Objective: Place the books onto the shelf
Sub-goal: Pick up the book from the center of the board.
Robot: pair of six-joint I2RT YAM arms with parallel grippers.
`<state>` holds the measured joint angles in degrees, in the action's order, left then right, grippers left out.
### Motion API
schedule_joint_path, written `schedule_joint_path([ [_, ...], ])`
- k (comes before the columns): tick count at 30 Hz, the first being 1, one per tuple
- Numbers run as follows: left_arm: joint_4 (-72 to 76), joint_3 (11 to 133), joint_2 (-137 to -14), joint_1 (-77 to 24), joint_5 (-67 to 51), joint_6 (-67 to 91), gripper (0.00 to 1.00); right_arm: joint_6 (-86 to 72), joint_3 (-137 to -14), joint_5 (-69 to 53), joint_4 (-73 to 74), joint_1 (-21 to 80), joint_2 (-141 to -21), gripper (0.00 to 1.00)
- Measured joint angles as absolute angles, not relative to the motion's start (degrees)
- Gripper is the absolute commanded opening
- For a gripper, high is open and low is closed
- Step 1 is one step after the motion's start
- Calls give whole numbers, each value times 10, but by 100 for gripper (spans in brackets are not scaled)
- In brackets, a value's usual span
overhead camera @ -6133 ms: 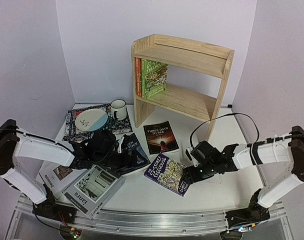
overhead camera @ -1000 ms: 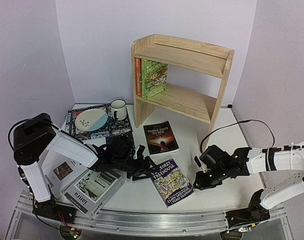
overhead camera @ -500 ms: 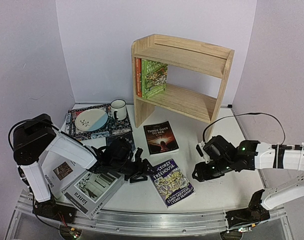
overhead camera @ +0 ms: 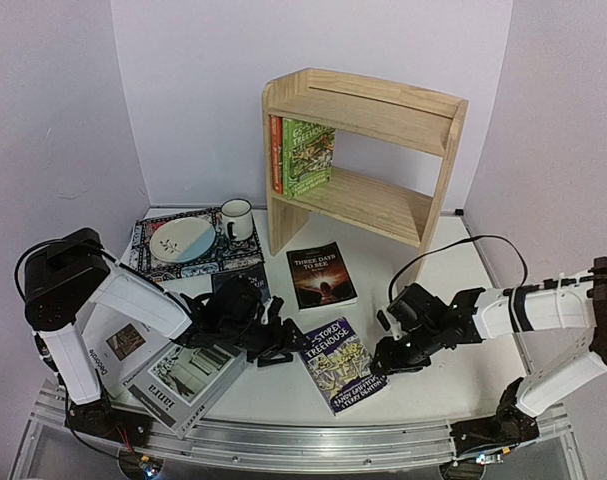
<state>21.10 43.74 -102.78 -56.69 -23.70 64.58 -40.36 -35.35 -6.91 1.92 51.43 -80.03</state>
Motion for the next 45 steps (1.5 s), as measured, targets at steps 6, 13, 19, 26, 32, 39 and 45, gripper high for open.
schedule_joint_path([
  [6, 210, 424, -1021, -567, -233, 646, 68, -416, -323, -104, -28, 493, -807, 27],
  [13, 211, 423, -1021, -567, -233, 646, 68, -423, -312, -127, -54, 487, -802, 24],
  [19, 210, 423, -1021, -567, -233, 646, 68, -425, -305, -132, -61, 484, -801, 22],
  [26, 210, 423, -1022, -573, -234, 646, 68, -431, -296, -136, -78, 483, -796, 1],
  [32, 210, 428, -1024, -578, -234, 646, 68, -435, -289, -140, -88, 479, -792, 0],
  [39, 211, 431, -1025, -583, -234, 647, 70, -435, -274, -145, -107, 472, -783, 0],
  [45, 211, 431, -1025, -586, -234, 652, 77, -435, -257, -150, -125, 466, -772, 0],
])
